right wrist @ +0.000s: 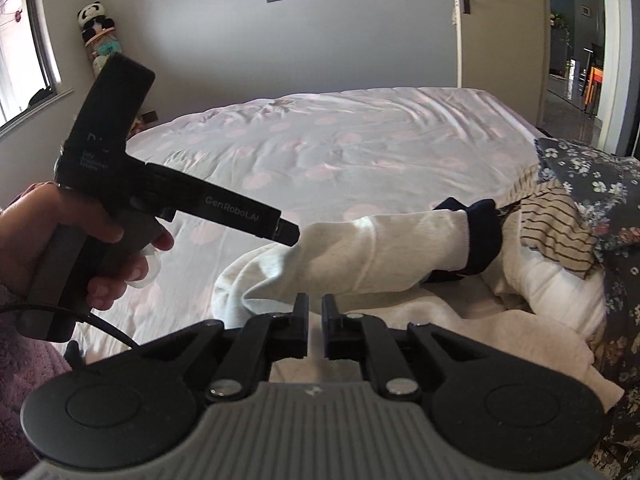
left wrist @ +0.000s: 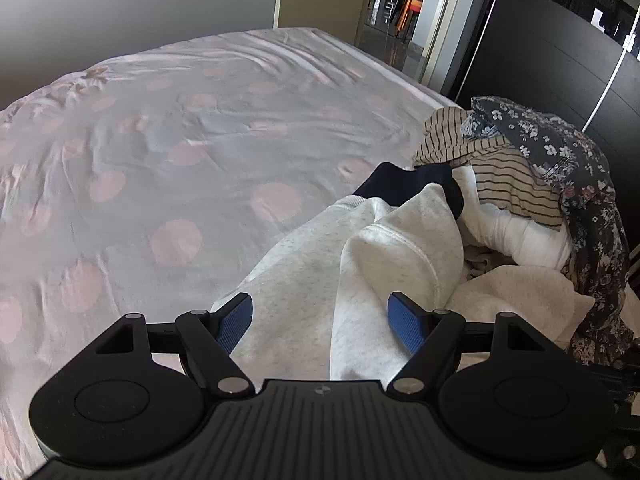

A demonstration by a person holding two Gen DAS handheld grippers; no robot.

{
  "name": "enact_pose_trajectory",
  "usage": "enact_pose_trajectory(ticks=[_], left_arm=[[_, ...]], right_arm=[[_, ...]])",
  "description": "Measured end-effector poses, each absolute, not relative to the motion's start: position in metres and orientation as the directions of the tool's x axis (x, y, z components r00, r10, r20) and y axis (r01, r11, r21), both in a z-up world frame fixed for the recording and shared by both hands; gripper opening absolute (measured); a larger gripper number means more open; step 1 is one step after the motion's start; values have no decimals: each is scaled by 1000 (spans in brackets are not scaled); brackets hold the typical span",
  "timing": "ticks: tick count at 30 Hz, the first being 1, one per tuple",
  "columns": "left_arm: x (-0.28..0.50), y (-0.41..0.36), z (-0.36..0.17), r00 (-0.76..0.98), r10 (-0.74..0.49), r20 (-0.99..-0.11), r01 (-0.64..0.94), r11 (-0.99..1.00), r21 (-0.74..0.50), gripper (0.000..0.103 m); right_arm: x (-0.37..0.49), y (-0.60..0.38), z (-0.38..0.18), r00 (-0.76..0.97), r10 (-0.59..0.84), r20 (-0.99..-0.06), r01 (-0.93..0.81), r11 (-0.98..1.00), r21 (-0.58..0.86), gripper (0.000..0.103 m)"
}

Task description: Fold clothes

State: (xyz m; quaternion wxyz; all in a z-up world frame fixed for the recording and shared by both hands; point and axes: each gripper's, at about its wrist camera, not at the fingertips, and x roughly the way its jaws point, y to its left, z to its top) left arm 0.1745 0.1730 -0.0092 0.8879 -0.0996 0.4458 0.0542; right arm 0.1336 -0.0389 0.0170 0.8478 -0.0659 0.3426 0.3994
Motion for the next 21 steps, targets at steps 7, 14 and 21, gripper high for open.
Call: enact_pose_trajectory(ticks=[7, 14, 21], left_arm=[[207, 173, -38, 526, -34, -850, -183, 971, -152, 60], [207, 174, -37, 570, -90, -817, -145, 967, -208, 4], [190, 211, 22, 700, 26, -713, -204, 965, -165, 3]], right_arm=[[147, -56, 10, 459, 611, -645, -678, 710, 190, 21], [159, -60, 0, 461, 594, -659, -645, 735, 211, 27], [162, -63, 3, 481, 584, -653, -637, 745, 197, 30]])
